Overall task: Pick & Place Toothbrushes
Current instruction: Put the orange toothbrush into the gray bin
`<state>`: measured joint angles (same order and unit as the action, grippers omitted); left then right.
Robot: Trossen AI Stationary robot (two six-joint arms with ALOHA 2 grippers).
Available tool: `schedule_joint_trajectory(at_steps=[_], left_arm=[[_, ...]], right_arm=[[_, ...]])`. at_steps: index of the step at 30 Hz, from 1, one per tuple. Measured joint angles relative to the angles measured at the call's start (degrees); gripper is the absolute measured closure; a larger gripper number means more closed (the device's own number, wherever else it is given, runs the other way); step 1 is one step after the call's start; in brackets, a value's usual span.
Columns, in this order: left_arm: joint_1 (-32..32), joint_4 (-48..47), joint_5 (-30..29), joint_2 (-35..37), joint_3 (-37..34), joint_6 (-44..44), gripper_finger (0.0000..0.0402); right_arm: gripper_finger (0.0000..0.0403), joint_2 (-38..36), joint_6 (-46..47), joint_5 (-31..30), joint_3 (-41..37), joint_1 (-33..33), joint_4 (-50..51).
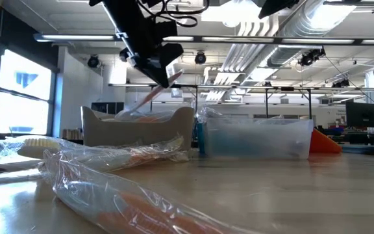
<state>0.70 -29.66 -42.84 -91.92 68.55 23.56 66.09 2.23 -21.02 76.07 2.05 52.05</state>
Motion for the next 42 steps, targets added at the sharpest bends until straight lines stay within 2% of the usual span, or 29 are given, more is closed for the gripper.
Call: schedule_joint_trajectory(at_steps=[5, 11, 18, 28, 31, 38, 42], left_arm=[[-0.36, -0.09, -0.02, 0.00, -0.01, -3.86, 0.0387], [-0.31, -0.07, 1.97, 0.00, -0.05, -4.03, 0.0387], [-0.32, 7.60, 5.63, 0.00, -6.73, -3.83, 0.0387], [-0.33, 8.77, 7.59, 0.00, -8.15, -3.82, 0.0383], [-0.33, 8.74, 7.60, 0.00, -8.15, -3.81, 0.0364], [-0.31, 8.67, 7.99, 0.00, -8.15, -3.81, 0.0284], [-0.31, 9.11, 7.99, 0.10, -8.08, -3.76, 0.0254]], right_arm=[[0.0400, -0.01, 2.16, 0.02, 0.00, 0.01, 0.00], [0.0400, 0.00, 2.48, 0.11, 0.00, 0.00, 0.02], [0.0400, 0.00, 2.48, 0.11, 0.00, 0.00, 0.01], [0.0400, -0.01, 2.48, 0.00, 0.00, 0.00, 0.02], [0.0400, -0.01, 2.48, 0.00, 0.00, 0.00, 0.02], [0.0400, -0.01, 2.48, 0.00, 0.00, 0.00, 0.02], [0.0400, 0.00, 2.48, 0.00, 0.00, 0.00, 0.00]])
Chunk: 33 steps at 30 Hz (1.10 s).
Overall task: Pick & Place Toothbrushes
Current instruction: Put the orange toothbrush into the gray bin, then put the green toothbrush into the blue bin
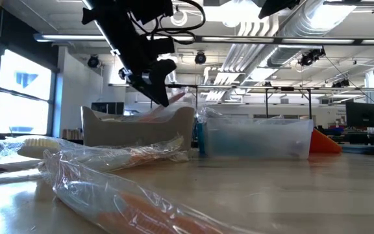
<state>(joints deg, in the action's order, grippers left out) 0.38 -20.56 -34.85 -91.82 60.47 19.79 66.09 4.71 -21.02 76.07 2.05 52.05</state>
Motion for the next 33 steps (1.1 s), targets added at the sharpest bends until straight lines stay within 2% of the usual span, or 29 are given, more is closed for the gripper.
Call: schedule_joint_trajectory(at_steps=[7, 12, 15, 19, 33], left_arm=[[0.00, -1.94, 0.00, 0.34, 4.88, -1.93, 0.0246], [0.00, -7.33, -0.02, 0.47, 7.54, -1.82, 0.0246], [0.00, -12.14, 0.23, 0.45, 7.54, 0.16, 0.0246], [0.00, -17.18, 3.43, 0.41, 7.52, 4.64, 0.0246], [3.84, -15.88, 3.94, 4.63, 7.52, 14.47, 0.0245]], right_arm=[[0.0400, 0.01, 0.01, 0.01, 0.00, -0.01, 0.02], [0.0400, -0.01, 0.02, 0.13, 0.00, 0.02, 0.04], [0.0400, 0.02, 0.02, 0.13, 0.00, -0.01, 0.07], [0.0400, 0.01, 0.02, 0.13, 0.00, 0.00, 0.09], [0.0400, -0.01, -0.39, 0.17, 0.00, 0.00, 0.59]])
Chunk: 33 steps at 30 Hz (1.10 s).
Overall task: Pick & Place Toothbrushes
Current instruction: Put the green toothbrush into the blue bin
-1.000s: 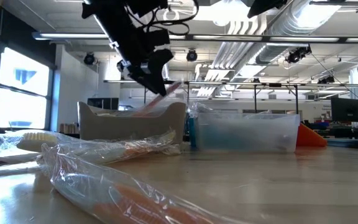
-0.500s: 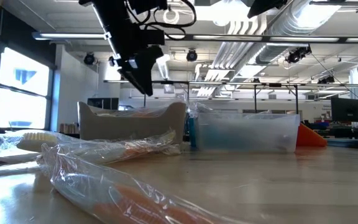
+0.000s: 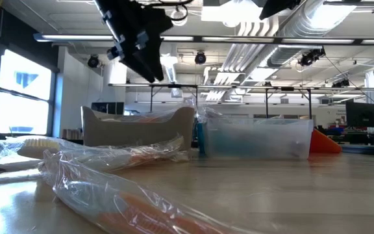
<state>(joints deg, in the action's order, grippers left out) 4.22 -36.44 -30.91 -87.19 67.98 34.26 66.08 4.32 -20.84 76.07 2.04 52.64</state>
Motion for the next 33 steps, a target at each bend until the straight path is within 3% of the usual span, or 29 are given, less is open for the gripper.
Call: schedule_joint_trajectory(at_steps=[7, 12, 26, 33], left_arm=[[2.74, -1.60, 0.65, 4.37, -0.01, 9.08, 0.0245], [4.36, -3.87, 7.01, 6.53, 0.02, 17.86, 0.0245], [12.70, -24.41, 18.25, 5.52, -0.02, 45.90, 0.0247], [16.90, -34.88, 22.48, 5.59, -0.02, 53.85, 0.0300]], right_arm=[[0.0400, 0.00, -0.02, 0.02, 0.00, 0.00, 0.77], [0.0400, 0.00, -0.04, 0.11, 0.00, 0.00, 0.96], [0.0400, 0.00, 0.03, 0.41, 0.00, 0.00, 1.18], [0.0400, 0.00, 0.52, 0.42, 0.00, 0.00, 0.02]])
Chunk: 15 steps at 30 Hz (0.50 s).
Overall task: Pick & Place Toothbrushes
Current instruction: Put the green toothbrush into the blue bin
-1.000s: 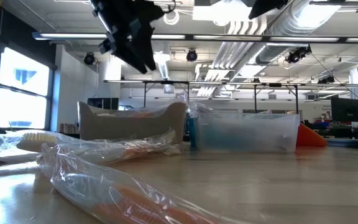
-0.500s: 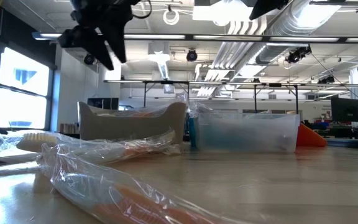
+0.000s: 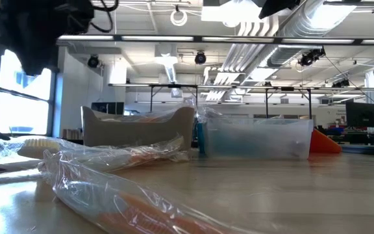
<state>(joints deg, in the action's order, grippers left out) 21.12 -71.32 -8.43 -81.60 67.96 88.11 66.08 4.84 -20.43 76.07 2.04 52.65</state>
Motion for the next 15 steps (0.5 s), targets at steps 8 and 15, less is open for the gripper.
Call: schedule_joint_trajectory(at_steps=[8, 15], left_arm=[[3.06, -6.75, 2.59, 0.00, -1.74, 4.02, 0.0393], [2.91, -2.28, 13.02, 0.00, -8.69, 5.45, 0.0395]], right_arm=[[0.0400, 0.00, 0.06, 0.00, 0.00, 0.01, -4.75], [0.0400, 0.00, 0.07, 0.02, 0.00, 0.01, -5.94]])
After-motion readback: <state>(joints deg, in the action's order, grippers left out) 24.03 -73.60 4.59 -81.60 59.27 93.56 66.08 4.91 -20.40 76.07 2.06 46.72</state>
